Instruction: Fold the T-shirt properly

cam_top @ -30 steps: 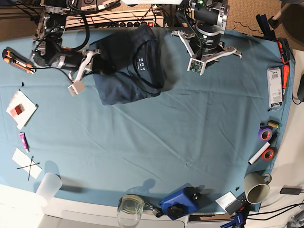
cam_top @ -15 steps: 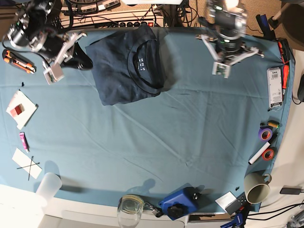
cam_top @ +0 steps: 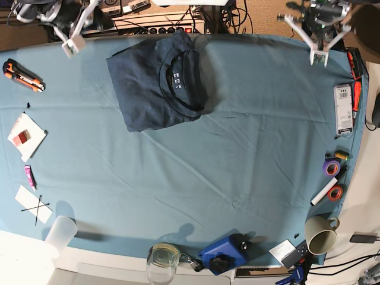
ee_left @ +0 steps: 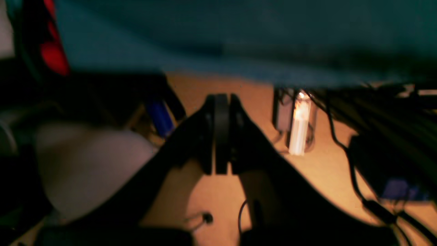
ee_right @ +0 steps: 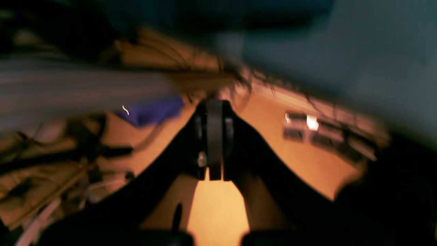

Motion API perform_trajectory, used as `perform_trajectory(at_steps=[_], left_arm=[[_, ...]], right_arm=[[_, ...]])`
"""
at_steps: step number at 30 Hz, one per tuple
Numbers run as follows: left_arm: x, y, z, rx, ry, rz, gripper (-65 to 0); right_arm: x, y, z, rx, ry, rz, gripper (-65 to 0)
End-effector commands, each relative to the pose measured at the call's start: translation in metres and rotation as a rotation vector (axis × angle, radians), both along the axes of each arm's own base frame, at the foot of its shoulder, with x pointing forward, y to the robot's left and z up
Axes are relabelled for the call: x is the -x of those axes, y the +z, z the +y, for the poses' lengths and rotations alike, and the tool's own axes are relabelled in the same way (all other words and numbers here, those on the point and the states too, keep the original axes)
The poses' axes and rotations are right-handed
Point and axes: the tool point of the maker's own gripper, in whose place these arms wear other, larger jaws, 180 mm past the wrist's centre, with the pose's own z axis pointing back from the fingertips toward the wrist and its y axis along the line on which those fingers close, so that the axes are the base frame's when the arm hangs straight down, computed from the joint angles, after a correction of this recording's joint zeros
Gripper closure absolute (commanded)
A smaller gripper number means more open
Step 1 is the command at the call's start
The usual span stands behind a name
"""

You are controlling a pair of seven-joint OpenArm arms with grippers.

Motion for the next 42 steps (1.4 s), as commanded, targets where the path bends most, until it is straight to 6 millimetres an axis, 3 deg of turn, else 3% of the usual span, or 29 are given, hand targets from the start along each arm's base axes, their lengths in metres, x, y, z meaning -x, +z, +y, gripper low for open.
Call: perform_trajectory(at_steps=[1,10,14,20,23,29,35,42], left_arm=[[0.006,0.004,-0.002,0.009,-0.014,0.003,0.0],[0.06,-0.014,-0.009,0.065,-0.003,0.136,0.0],[0.093,-0.046,-0.006,0.088,0.051,0.244,0.0],[0.132,-0.101,-0.002,0.129,0.108,0.397,0.0],[0.138,-0.127,-0.002,0.15,0.133,0.44,0.0],[0.142,-0.173,-0.006,0.203,0.164,0.477,0.0],[0.146,-0.206,-0.004,0.198,0.183,0.531,0.0],[0.137,-0.24,-0.014,0.242,0.139,0.385,0.0]], right_arm=[[0.007,0.001,-0.003,0.006,-0.001,0.015,0.0],[0.071,-0.045,-0.031,-0.032,-0.161,0.277,0.0],[0.09,-0.07,-0.041,-0.062,-0.246,0.372,0.0],[0.093,-0.102,-0.041,-0.074,-0.263,0.45,0.0],[0.103,-0.119,-0.04,-0.035,-0.2,0.53,0.0],[0.098,-0.16,-0.047,0.065,-0.095,0.537,0.0],[0.094,-0.197,-0.045,0.086,-0.082,0.57,0.0],[0.092,-0.238,-0.044,0.127,-0.048,0.525,0.0]])
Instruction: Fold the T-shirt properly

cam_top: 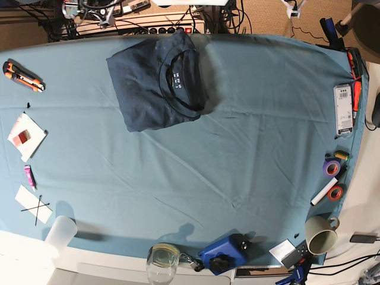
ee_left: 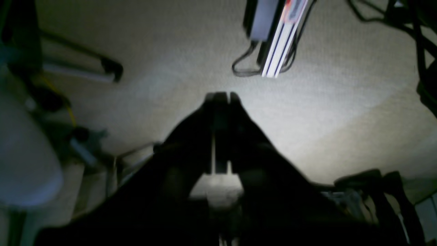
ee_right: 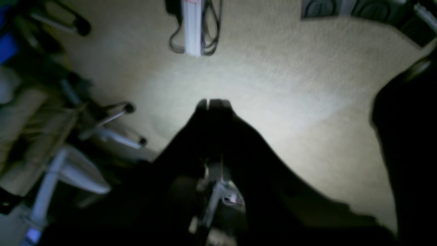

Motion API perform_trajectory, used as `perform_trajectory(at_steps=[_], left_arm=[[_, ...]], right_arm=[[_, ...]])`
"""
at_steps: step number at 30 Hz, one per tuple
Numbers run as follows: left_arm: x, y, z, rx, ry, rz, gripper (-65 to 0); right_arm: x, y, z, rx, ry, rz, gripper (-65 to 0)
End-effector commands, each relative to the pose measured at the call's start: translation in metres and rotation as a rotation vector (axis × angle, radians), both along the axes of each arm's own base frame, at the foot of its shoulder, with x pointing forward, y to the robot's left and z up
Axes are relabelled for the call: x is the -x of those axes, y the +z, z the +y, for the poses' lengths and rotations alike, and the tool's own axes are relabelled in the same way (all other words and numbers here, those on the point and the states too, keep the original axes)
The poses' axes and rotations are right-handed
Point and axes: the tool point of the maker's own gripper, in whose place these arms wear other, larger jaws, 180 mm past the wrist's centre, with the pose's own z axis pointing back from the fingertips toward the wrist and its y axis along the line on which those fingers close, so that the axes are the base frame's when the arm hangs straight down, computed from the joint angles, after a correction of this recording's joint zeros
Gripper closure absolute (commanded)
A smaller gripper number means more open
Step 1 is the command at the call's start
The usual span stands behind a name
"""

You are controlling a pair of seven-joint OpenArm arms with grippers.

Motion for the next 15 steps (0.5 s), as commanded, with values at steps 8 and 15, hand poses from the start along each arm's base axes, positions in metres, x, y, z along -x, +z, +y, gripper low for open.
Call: perform_trajectory(at_steps=[8,15], left_arm=[[0.0,-0.023,-0.008,0.006,0.078,-0.173,0.0],[-0.01,-0.029,-0.018,0.014,0.099,-0.198,0.0]], right_arm=[[-0.03,-0.023,0.014,-0.036,0.073,-0.162,0.0],[-0.059,-0.037,0.021,0.033,0.028,-0.285,0.0]])
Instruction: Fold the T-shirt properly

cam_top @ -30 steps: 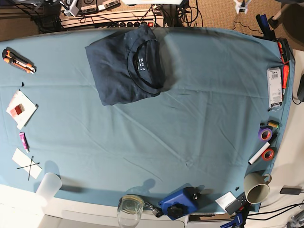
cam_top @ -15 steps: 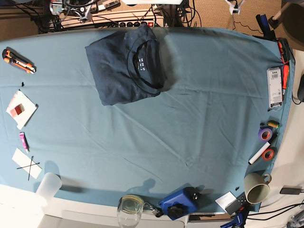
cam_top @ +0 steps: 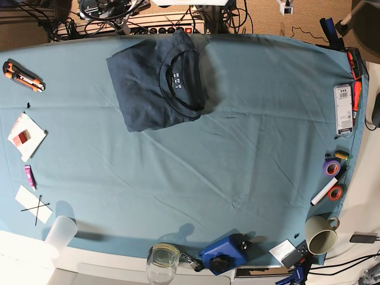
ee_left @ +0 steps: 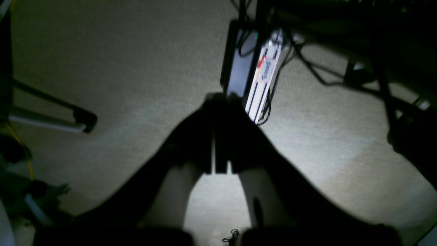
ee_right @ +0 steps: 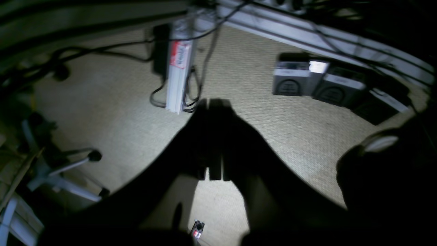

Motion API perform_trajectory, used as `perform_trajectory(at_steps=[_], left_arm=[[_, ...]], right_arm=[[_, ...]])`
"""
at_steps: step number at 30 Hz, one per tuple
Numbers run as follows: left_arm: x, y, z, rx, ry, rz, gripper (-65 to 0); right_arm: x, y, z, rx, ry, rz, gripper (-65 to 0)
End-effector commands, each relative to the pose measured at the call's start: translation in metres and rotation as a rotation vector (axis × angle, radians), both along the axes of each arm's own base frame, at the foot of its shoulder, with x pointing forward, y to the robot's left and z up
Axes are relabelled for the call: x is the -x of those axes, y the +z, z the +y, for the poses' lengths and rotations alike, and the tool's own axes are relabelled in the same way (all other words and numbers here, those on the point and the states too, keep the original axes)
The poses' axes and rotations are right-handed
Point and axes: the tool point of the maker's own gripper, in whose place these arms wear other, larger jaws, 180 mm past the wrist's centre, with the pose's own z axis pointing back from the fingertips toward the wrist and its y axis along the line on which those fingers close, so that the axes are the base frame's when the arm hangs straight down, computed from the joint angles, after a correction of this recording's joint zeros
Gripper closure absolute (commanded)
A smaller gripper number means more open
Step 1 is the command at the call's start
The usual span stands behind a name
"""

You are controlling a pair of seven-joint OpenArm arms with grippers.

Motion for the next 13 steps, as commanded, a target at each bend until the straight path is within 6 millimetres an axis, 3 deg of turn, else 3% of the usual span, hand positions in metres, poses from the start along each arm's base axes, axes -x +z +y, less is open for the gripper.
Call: perform_trajectory(at_steps=[1,13], left_arm=[[0.003,0.001,0.0,0.001,-0.001,-0.004,0.0],[-0.016,0.004,-0.005,0.002,-0.002,-0.054,0.0]], right_arm=[[-0.008,0.001,-0.005,0.006,-0.004,-0.024,0.0],[-0.009,0.001,-0.003,0.003,-0.006,-0.023,0.0]])
